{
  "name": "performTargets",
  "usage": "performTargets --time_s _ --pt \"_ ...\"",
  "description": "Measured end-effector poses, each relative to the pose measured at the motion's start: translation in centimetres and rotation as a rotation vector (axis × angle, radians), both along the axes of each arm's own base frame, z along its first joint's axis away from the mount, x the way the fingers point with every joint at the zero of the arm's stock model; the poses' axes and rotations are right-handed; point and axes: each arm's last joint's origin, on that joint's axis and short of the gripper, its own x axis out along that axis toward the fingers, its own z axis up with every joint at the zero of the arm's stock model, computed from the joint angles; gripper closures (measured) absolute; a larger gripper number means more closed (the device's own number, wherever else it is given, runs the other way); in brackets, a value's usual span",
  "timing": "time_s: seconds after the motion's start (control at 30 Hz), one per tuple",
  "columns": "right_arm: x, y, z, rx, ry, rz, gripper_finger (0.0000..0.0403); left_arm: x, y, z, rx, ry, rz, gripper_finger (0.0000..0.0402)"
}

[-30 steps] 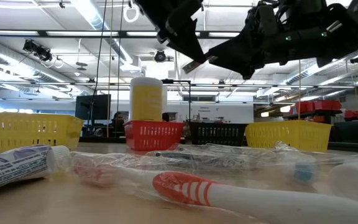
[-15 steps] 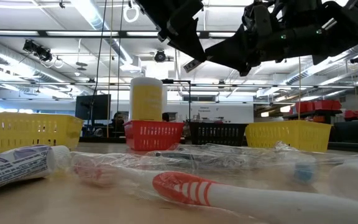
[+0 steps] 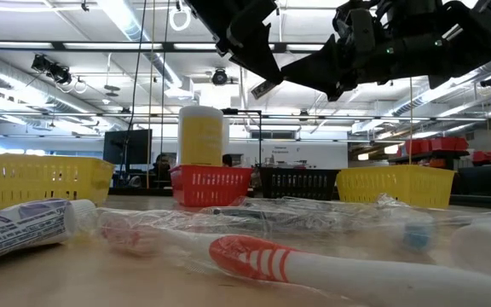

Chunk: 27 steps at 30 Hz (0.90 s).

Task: Pick & Place Travel size toiletries
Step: Put the silver nail cutter into the black bin

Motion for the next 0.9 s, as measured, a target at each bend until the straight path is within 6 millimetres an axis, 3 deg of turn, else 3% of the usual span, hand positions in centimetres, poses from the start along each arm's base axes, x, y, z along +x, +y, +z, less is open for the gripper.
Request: performTargets --time_s 0.17,0.57,0.77,0.9 --pt "0.0 0.0 0.0 -0.002 0.003 0.003 0.0355 0.0 0.0 0.0 -0.007 0.005 -0.009 0.035" --pt "-0.2 0.5 -1.0 0.063 0.105 -0.012 0.036 -0.2 0.1 -0.2 0.009 0.022 0.013 0.0275" --pt "-0.7 0.1 -2.5 0.053 0.245 -0.237 0.036 -0.2 0.2 -0.2 -0.011 0.007 0.035 0.0245" --pt "-0.9 -0.3 -3.3 0.141 0.279 -0.317 0.036 -0.2 0.2 -0.1 0.004 0.008 0.037 0.0238"
